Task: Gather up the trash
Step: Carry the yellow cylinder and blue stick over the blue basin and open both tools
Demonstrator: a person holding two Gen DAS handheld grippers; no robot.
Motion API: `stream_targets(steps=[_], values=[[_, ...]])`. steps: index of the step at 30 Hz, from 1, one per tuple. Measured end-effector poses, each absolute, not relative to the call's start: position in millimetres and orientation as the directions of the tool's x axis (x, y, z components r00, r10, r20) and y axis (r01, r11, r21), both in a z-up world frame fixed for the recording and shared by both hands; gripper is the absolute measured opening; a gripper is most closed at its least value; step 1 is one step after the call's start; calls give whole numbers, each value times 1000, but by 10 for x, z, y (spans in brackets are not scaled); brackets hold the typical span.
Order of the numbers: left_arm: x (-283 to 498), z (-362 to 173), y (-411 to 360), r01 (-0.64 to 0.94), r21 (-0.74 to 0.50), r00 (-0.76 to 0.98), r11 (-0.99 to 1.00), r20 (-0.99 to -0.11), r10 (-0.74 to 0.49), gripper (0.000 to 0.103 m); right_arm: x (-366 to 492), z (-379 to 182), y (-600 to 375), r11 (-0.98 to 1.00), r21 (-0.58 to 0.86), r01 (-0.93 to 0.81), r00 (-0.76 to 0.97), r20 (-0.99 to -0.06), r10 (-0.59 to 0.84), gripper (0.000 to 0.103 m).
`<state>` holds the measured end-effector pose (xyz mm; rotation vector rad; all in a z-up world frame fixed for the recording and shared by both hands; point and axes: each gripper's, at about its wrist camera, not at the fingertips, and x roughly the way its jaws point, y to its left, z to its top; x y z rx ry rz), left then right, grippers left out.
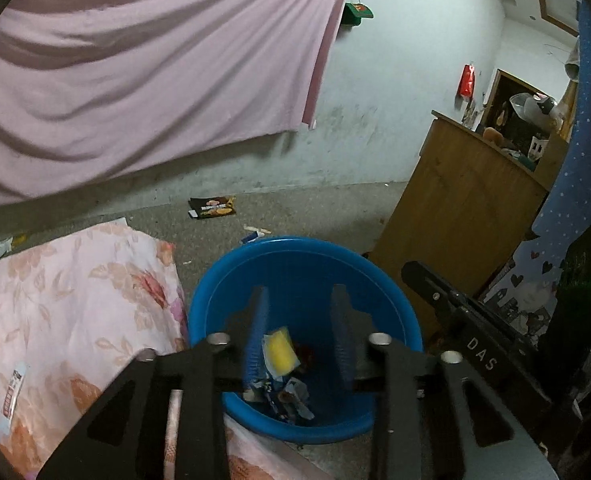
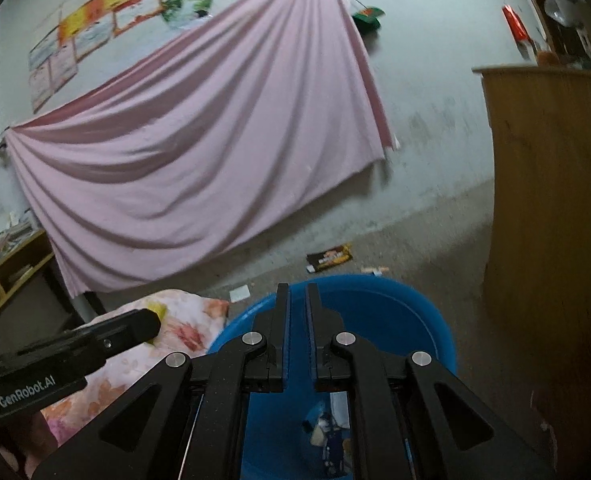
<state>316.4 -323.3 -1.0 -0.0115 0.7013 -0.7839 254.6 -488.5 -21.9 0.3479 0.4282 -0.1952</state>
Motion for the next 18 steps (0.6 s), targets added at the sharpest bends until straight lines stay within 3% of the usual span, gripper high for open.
stream_targets(steps=[7, 9, 11, 14, 15, 16, 18], values=[[3149, 44, -2999, 615, -235, 527, 753, -587, -614, 34, 2511, -233, -4954, 905, 331, 267, 891, -444, -100, 8], [3152, 72, -2863, 596, -222, 551, 771, -586, -595, 40, 2527, -225, -4946, 906, 333, 262, 892, -442, -95, 13], [3144, 110, -2668, 568, -209, 583, 796, -580, -568, 42, 2537, -199, -4916, 911, 330, 247, 898, -432, -87, 27], [3111, 153, -2382, 525, -196, 626, 828, -571, -531, 46, 2526, -134, -4815, 924, 313, 219, 909, -411, -76, 27], [3090, 170, -2286, 511, -191, 641, 838, -565, -520, 53, 2518, -102, -4762, 931, 302, 203, 914, -400, -70, 29], [3071, 177, -2209, 501, -188, 654, 845, -557, -512, 59, 2509, -69, -4706, 939, 289, 187, 919, -388, -64, 33], [3024, 180, -2047, 479, -173, 687, 861, -537, -490, 63, 2480, -22, -4602, 951, 262, 165, 929, -366, -61, 42]])
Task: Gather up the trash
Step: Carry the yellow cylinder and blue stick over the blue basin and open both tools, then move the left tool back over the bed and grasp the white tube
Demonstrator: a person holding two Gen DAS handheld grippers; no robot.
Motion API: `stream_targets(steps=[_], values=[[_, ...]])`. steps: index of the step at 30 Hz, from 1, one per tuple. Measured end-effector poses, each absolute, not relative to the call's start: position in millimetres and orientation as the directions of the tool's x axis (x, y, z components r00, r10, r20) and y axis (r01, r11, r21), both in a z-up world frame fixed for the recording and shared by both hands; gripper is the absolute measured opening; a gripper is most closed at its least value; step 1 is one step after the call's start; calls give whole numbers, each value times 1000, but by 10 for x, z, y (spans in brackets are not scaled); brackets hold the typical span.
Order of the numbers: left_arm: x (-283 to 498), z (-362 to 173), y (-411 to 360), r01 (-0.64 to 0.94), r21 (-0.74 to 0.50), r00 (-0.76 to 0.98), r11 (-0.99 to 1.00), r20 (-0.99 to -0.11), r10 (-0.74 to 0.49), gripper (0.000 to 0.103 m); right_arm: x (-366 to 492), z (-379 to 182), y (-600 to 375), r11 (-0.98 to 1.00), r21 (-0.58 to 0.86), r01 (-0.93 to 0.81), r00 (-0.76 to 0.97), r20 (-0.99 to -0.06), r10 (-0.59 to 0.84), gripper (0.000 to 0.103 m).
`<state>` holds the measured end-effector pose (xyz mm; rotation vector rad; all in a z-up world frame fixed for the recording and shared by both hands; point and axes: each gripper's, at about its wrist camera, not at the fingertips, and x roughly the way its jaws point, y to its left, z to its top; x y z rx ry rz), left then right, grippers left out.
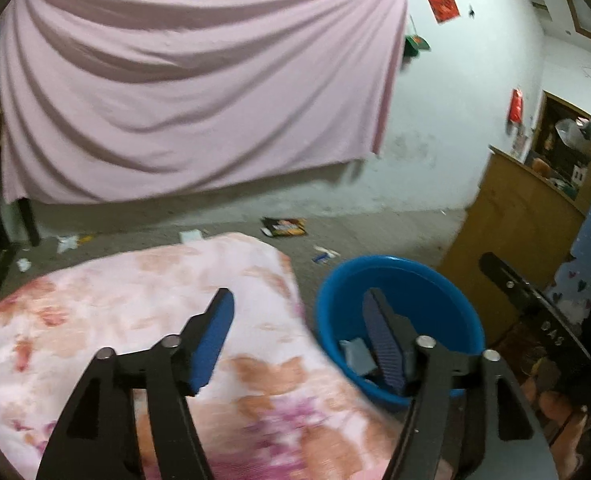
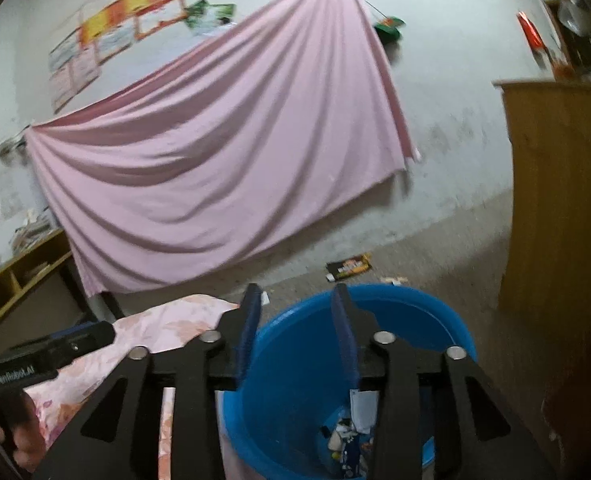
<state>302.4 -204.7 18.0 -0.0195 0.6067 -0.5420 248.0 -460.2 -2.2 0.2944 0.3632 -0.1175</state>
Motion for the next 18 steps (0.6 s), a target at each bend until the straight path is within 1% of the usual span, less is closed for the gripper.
stream_targets(steps=[1, 4, 6, 7, 9, 12, 14, 16, 18], values=[[3008, 166, -1975, 467, -160, 699, 870, -536, -474, 65, 2470, 0, -4549, 956, 252, 153, 933, -355, -55, 46], [3012, 75, -1790, 432, -116, 709, 894, -568, -417, 70, 2481, 28, -4400, 965, 231, 120, 934, -355, -32, 50], [3021, -16, -1701, 417, -86, 706, 905, -596, -382, 70, 2498, 23, -4306, 973, 203, 111, 933, -358, -31, 68], [3026, -63, -1665, 410, -71, 703, 909, -611, -364, 70, 2506, 19, -4265, 976, 191, 107, 933, -358, -32, 81], [3044, -164, -1626, 398, -42, 689, 916, -646, -329, 69, 2524, 11, -4189, 980, 175, 91, 933, -359, -23, 82], [3091, -293, -1561, 390, -30, 660, 920, -688, -302, 69, 2577, -25, -4127, 983, 157, 94, 917, -398, -25, 83], [3120, -374, -1532, 387, -30, 636, 921, -715, -291, 65, 2592, -54, -4114, 983, 151, 103, 905, -425, -29, 83], [3161, -442, -1515, 386, -43, 606, 921, -741, -289, 56, 2606, -87, -4099, 983, 145, 115, 886, -462, -36, 84], [3246, -508, -1499, 378, -61, 579, 924, -762, -288, 51, 2607, -118, -4088, 981, 141, 130, 866, -498, -43, 84]])
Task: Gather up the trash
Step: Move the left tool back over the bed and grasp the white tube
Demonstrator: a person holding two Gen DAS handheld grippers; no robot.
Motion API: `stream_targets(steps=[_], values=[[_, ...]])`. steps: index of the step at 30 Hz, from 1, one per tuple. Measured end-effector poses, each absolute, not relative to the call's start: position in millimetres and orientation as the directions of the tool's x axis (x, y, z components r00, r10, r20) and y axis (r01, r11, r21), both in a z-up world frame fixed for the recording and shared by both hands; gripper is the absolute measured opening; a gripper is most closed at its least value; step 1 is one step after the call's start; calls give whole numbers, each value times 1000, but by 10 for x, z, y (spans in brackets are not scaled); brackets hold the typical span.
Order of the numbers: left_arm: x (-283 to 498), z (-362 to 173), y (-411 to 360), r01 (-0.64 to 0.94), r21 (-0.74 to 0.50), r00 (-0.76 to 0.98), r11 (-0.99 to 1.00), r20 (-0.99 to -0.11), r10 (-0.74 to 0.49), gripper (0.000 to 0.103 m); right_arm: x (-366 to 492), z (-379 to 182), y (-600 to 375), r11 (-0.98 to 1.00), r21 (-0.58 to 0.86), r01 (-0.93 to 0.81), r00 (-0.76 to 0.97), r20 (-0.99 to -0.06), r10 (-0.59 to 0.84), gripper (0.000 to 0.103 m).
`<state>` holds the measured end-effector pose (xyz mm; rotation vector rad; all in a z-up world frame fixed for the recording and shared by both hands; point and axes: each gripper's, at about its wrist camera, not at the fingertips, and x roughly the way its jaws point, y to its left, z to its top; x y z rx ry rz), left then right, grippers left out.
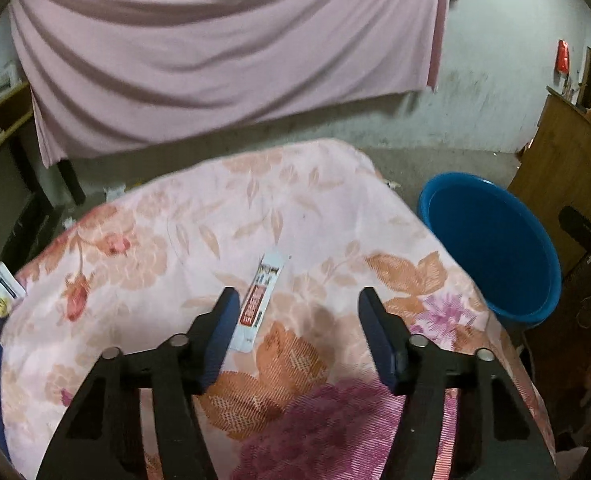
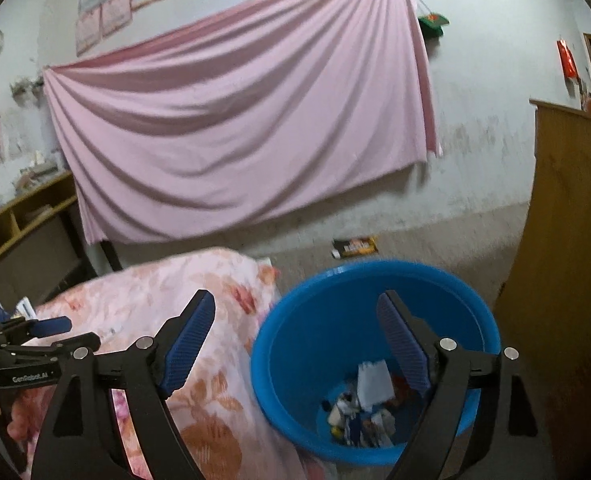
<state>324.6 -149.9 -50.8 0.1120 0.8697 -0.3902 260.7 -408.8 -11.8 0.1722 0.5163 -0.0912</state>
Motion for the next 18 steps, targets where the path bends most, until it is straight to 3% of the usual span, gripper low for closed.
stream_targets(steps=[4, 8, 16, 18], values=[[3377, -602, -1490, 349, -79, 528, 934, -807, -265, 37, 2607, -196, -4093, 976, 160, 149, 827, -561, -35, 84], [3419, -589, -1477, 336, -79, 524, 938, -812, -257, 35, 2600, -242, -4122, 973, 172, 156, 813, -582, -27, 84], [3522, -614, -1485, 351, -75, 510, 934, -821, -257, 1, 2591, -246, -4063, 976, 174, 134, 810, -586, -7, 84], [3542, -640, -1498, 362, -83, 495, 928, -827, -267, 0, 2607, -259, -4027, 977, 169, 129, 809, -588, -5, 84]])
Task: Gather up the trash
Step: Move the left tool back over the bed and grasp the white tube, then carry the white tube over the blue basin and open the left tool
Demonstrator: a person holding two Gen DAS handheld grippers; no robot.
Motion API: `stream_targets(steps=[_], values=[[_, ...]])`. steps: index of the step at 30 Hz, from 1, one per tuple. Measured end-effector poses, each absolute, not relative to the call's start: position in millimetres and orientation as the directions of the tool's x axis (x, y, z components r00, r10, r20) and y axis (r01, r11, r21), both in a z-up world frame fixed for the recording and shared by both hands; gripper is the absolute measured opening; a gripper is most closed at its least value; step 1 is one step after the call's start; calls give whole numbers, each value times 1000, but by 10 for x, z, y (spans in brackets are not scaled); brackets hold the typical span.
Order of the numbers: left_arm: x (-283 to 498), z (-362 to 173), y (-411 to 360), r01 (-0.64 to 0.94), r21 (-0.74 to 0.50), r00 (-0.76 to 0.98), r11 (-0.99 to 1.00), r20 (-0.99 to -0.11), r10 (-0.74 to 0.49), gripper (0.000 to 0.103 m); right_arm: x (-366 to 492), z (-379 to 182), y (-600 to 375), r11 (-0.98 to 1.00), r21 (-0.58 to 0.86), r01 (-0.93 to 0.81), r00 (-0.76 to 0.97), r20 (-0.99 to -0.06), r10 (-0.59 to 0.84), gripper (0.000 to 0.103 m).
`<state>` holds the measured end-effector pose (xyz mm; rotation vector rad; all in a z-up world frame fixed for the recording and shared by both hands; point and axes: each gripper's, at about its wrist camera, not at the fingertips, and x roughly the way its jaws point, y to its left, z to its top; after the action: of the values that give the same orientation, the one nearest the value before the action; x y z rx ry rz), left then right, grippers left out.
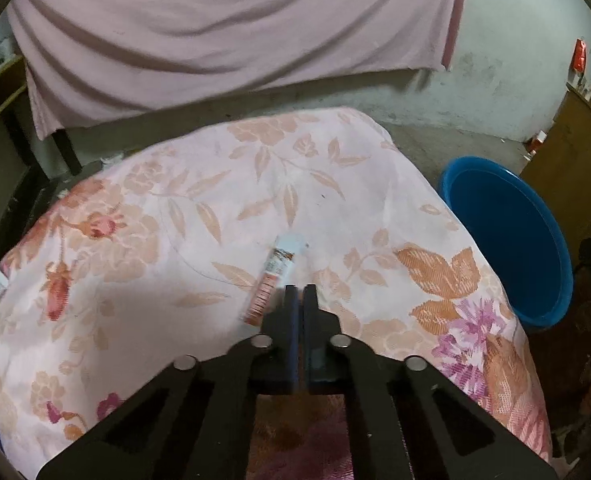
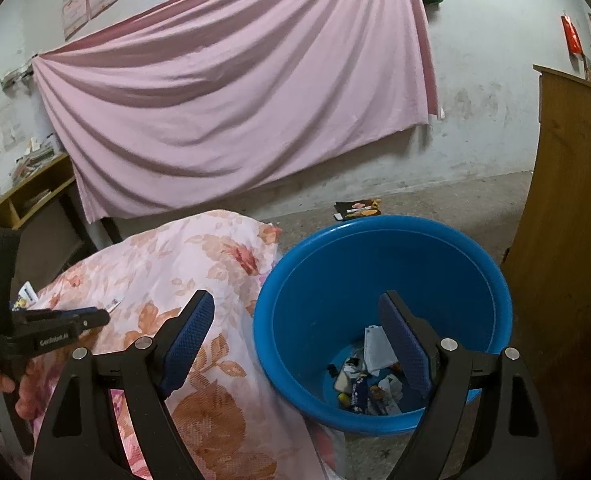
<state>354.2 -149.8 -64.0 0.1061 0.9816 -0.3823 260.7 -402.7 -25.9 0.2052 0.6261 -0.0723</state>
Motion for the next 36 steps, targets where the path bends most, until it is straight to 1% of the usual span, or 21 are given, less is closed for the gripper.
stream_targets(steps=[4, 7, 9, 11, 13, 15, 19, 21, 22, 23, 29, 33, 36], values=[[3524, -602, -1526, 379, -82, 510, 922, -813, -282, 0, 2645, -291, -3969, 980, 162, 114, 802, -597, 5, 84], [3455, -506, -1498, 373, -72, 560, 925, -778, -286, 0, 2665, -313, -3910, 983, 153, 97, 798, -602, 15, 84], [3466, -489, -1461, 368, -68, 562, 927, -778, -280, 1, 2660, -323, -3889, 984, 155, 89, 800, -600, 22, 84], [3498, -508, -1434, 357, -49, 561, 933, -787, -256, 7, 2654, -321, -3875, 983, 169, 72, 804, -594, 43, 85], [3551, -553, -1399, 343, -39, 545, 938, -805, -233, 21, 2652, -308, -3844, 983, 171, 63, 807, -588, 51, 85], [3603, -584, -1370, 344, -52, 523, 937, -819, -237, 29, 2653, -296, -3801, 984, 173, 49, 808, -585, 63, 86], [3676, -641, -1350, 363, -60, 500, 930, -830, -249, 29, 2686, -280, -3656, 987, 162, 7, 801, -592, 92, 86], [3687, -635, -1339, 383, -70, 490, 921, -830, -267, 27, 2714, -274, -3592, 987, 159, -6, 798, -594, 101, 87], [3698, -633, -1350, 397, -76, 483, 915, -830, -279, 16, 2734, -272, -3549, 987, 160, -17, 796, -595, 111, 87], [3701, -634, -1362, 409, -81, 475, 909, -832, -288, 11, 2748, -275, -3525, 986, 162, -24, 793, -598, 118, 87], [3653, -610, -1404, 431, -86, 482, 898, -820, -309, 10, 2832, -330, -3387, 986, 155, -63, 763, -630, 147, 87], [3499, -466, -1505, 458, -127, 515, 880, -769, -379, 10, 2813, -345, -3434, 981, 185, -61, 754, -636, 167, 87], [3402, -344, -1719, 497, -140, 534, 856, -728, -429, 10, 2755, -298, -3532, 982, 188, -32, 774, -617, 143, 87]])
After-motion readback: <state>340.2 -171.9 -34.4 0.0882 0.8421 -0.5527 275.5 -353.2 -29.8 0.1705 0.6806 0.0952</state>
